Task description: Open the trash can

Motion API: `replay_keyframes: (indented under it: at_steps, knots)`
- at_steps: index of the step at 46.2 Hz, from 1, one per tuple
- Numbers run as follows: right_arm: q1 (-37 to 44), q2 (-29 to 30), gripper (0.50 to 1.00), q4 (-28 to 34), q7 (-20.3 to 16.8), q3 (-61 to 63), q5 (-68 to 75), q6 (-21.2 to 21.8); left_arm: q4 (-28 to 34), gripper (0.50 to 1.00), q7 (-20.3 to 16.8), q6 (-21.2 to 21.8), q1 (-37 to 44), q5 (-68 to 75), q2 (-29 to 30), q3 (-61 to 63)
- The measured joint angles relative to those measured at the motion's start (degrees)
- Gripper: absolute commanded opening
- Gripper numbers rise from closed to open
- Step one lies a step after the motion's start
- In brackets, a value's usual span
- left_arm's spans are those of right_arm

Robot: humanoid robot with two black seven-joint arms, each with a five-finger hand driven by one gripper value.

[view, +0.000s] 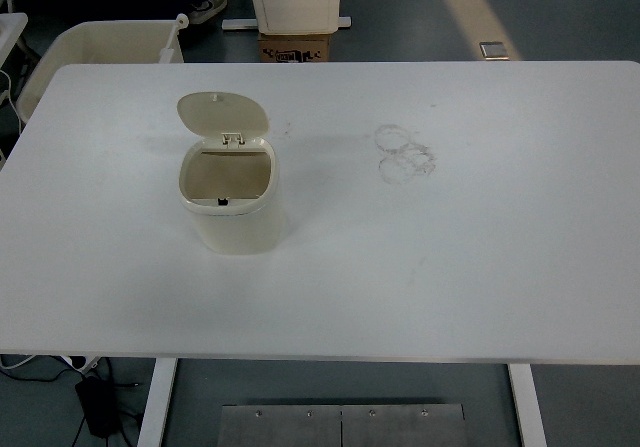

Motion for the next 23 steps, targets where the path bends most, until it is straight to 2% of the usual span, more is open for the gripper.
replay_keyframes:
  at_steps: [15, 23]
  knots:
    - [0.00, 0.00, 0.991, 0.00, -0.03, 0.00, 0.00, 0.00, 6.16, 1.000, -0.18, -0.38, 10.51, -11.71, -0.42, -5.76]
    - [-0.09, 0.00, 0.991, 0.00, -0.05, -0.05, -0.01, 0.01, 9.42, 1.000, -2.76, -0.26, 19.54, -13.22, -2.75, -13.51]
